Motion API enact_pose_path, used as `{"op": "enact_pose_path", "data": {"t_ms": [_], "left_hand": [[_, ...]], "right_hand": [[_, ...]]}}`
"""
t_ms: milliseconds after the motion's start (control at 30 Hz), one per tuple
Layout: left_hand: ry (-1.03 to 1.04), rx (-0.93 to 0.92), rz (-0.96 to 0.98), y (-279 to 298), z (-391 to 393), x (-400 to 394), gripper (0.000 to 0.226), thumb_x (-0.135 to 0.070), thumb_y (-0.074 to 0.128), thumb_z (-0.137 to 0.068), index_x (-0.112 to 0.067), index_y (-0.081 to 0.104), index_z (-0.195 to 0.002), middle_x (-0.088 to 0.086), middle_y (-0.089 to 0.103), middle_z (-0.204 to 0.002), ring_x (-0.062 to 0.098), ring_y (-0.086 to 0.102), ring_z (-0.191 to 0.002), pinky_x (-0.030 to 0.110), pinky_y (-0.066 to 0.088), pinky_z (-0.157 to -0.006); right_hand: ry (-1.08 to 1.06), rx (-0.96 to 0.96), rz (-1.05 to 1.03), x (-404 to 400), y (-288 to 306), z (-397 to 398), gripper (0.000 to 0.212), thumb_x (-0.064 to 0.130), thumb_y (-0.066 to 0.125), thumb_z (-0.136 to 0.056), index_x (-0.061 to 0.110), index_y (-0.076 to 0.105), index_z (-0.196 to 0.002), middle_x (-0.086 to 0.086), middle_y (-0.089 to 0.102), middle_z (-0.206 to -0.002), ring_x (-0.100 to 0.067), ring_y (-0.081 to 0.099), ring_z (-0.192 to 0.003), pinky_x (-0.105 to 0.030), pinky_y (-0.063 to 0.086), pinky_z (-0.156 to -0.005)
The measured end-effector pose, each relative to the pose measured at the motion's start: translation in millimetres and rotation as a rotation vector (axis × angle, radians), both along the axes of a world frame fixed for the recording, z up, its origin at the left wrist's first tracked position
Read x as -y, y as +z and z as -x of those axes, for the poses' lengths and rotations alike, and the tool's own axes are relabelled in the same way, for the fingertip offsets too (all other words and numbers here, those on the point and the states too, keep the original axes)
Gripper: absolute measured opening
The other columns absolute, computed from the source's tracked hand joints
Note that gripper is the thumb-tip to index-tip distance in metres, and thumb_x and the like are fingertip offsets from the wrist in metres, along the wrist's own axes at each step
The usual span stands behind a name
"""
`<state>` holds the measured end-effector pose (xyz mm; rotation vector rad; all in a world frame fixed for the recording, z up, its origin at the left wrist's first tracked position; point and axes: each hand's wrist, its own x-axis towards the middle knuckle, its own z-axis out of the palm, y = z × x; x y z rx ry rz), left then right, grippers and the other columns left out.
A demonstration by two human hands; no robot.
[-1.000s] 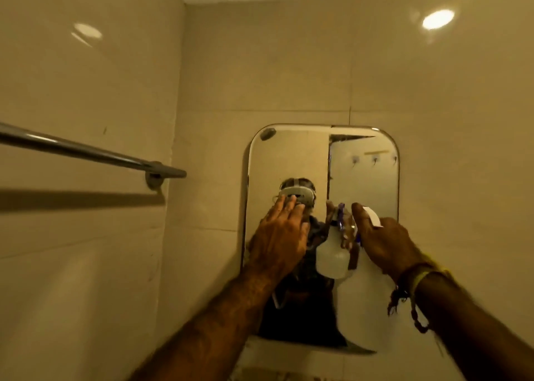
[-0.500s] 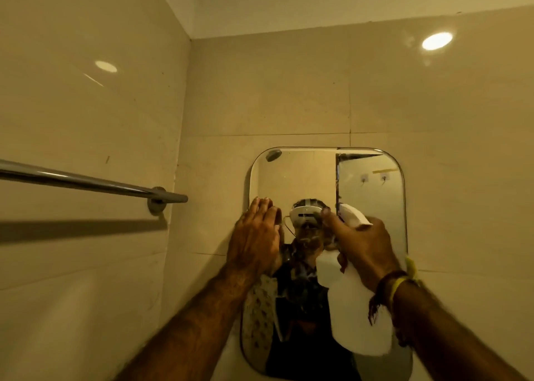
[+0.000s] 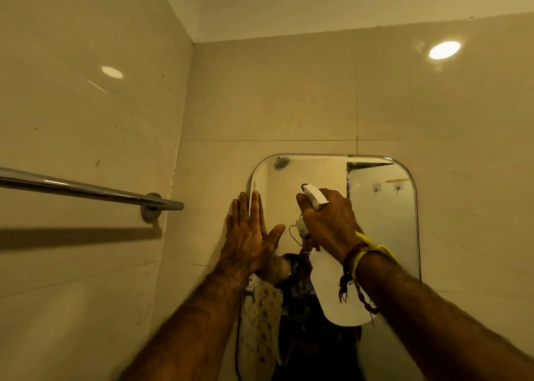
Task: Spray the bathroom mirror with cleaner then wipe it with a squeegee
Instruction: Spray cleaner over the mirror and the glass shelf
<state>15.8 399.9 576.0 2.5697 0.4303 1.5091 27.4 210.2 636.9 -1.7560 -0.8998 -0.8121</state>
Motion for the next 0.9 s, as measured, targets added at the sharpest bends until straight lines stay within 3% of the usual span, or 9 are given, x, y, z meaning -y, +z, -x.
{"op": "enact_pose_path", "data": {"t_ms": [100,200,267,333,467,600,800,867,900], "left_hand": [[-0.015,0.043,-0.025,-6,-3,-8,0.093,-0.078,0.021,-0.089,-0.032,-0.033,-0.149,-0.002,-0.031,-0.164,0.021,-0.025,-0.152,0.045,-0.007,-0.126],[-0.025,0.061,-0.051,-8,-6,-12,0.095,-0.080,0.020,-0.089,-0.031,-0.033,-0.150,-0.001,-0.029,-0.164,0.021,-0.023,-0.153,0.044,-0.008,-0.126],[-0.017,0.071,-0.052,-8,-9,-11,0.097,-0.080,0.024,-0.090,-0.029,-0.031,-0.152,-0.001,-0.028,-0.165,0.022,-0.022,-0.153,0.045,-0.008,-0.125],[0.008,0.082,-0.061,-8,-11,-9,0.099,-0.078,0.026,-0.089,-0.028,-0.031,-0.152,0.001,-0.025,-0.166,0.024,-0.018,-0.154,0.044,-0.008,-0.122],[0.030,0.063,-0.042,-8,-13,-5,0.102,-0.081,0.021,-0.085,-0.024,-0.030,-0.153,0.004,-0.026,-0.165,0.028,-0.017,-0.154,0.047,-0.007,-0.122],[0.028,0.012,0.009,-1,-11,-1,0.102,-0.082,0.021,-0.085,-0.026,-0.031,-0.152,0.006,-0.028,-0.165,0.028,-0.020,-0.153,0.050,-0.006,-0.124],[-0.006,-0.044,0.038,5,-1,1,0.103,-0.076,0.029,-0.090,-0.021,-0.031,-0.153,0.005,-0.030,-0.164,0.026,-0.022,-0.153,0.050,-0.006,-0.124],[0.004,-0.046,-0.001,1,4,-4,0.102,-0.075,0.027,-0.090,-0.019,-0.030,-0.153,0.005,-0.030,-0.164,0.025,-0.021,-0.153,0.048,-0.005,-0.126],[0.004,-0.040,-0.024,-1,5,-7,0.101,-0.074,0.025,-0.089,-0.017,-0.029,-0.153,0.004,-0.029,-0.165,0.024,-0.020,-0.153,0.047,-0.004,-0.126]], "right_hand": [[0.015,-0.012,0.022,1,-4,-6,0.030,0.044,0.054,-0.095,0.015,0.063,-0.097,0.003,0.064,-0.077,-0.008,0.061,-0.053,-0.014,0.044,-0.040],[0.071,-0.086,-0.069,13,-2,-12,0.032,0.043,0.055,-0.095,0.013,0.065,-0.096,-0.008,0.070,-0.086,-0.023,0.070,-0.066,-0.036,0.061,-0.056],[0.026,-0.090,-0.122,24,1,-18,0.035,0.044,0.054,-0.094,0.012,0.066,-0.099,-0.012,0.070,-0.090,-0.029,0.070,-0.077,-0.046,0.061,-0.069],[-0.007,-0.104,-0.135,34,3,-24,0.036,0.045,0.054,-0.094,0.012,0.066,-0.100,-0.013,0.070,-0.092,-0.031,0.069,-0.081,-0.048,0.060,-0.074],[-0.002,-0.194,-0.194,53,0,-33,0.031,0.043,0.058,-0.091,0.013,0.067,-0.096,-0.011,0.071,-0.089,-0.030,0.070,-0.079,-0.047,0.060,-0.074],[-0.091,-0.175,-0.327,75,1,-40,0.022,0.042,0.061,-0.090,0.024,0.062,-0.077,0.006,0.066,-0.072,-0.013,0.066,-0.068,-0.035,0.059,-0.072],[-0.170,-0.256,-0.376,101,1,-49,0.023,0.042,0.061,-0.089,0.020,0.057,-0.086,-0.001,0.065,-0.084,-0.025,0.068,-0.082,-0.040,0.059,-0.077],[-0.170,-0.261,-0.336,102,-2,-46,0.026,0.044,0.058,-0.091,0.019,0.062,-0.088,-0.003,0.069,-0.084,-0.020,0.070,-0.074,-0.036,0.061,-0.071],[-0.154,-0.254,-0.310,101,-4,-42,0.025,0.043,0.057,-0.093,0.020,0.063,-0.086,-0.001,0.069,-0.077,-0.013,0.070,-0.062,-0.029,0.060,-0.061]]}}
